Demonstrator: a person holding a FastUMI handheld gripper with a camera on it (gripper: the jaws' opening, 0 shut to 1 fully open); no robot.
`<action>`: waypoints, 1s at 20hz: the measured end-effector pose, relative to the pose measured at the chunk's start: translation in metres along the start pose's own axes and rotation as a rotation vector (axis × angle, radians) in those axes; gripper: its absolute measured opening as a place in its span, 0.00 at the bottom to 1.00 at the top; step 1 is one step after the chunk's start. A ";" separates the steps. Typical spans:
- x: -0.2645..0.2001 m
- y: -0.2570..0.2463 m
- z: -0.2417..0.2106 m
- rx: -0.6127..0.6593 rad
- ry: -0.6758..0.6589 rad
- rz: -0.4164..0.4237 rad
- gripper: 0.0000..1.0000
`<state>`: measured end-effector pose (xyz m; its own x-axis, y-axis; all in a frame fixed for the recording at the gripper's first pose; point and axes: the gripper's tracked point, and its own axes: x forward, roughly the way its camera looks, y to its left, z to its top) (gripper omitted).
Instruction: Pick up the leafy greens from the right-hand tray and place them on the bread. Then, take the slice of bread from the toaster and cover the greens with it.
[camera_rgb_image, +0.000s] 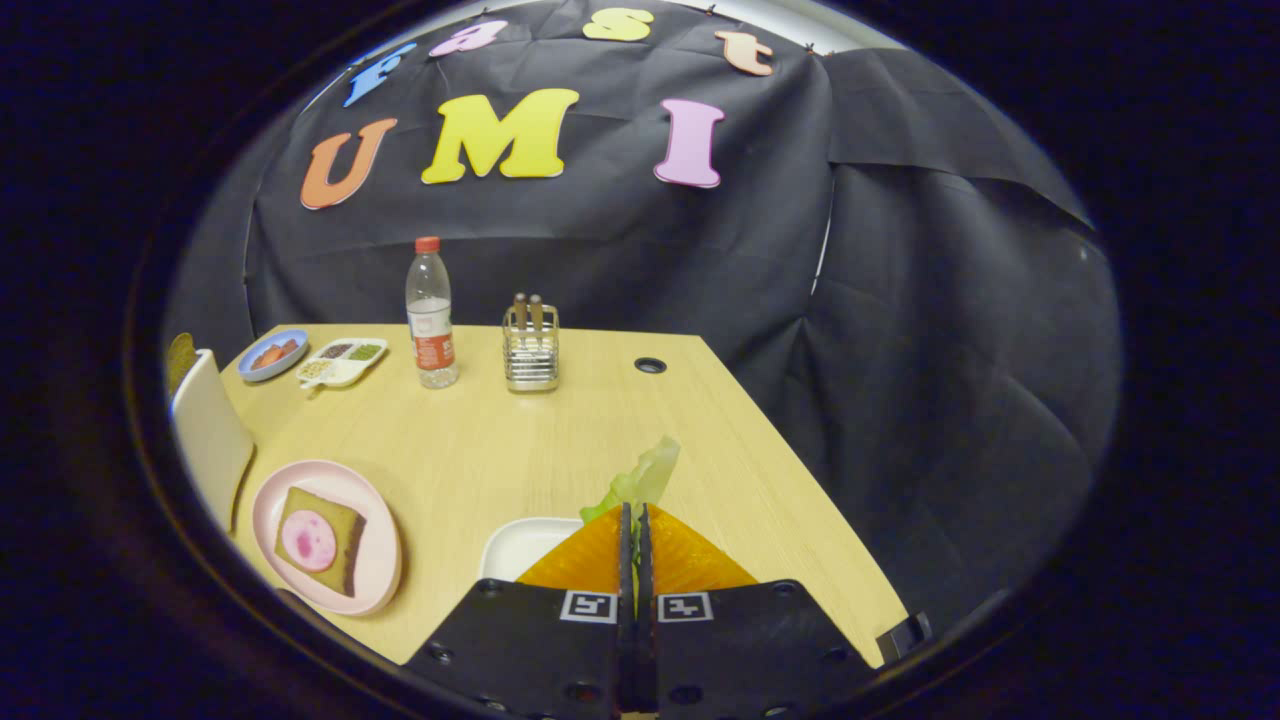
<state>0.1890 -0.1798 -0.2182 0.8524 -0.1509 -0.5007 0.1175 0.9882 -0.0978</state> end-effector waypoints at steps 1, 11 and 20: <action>-0.009 0.007 0.006 -0.005 -0.015 0.012 0.00; -0.092 0.146 0.039 -0.095 -0.147 0.233 0.00; -0.120 0.296 0.008 -0.084 -0.095 0.472 0.00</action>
<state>0.1255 0.1306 -0.1798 0.8460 0.3197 -0.4267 -0.3309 0.9423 0.0499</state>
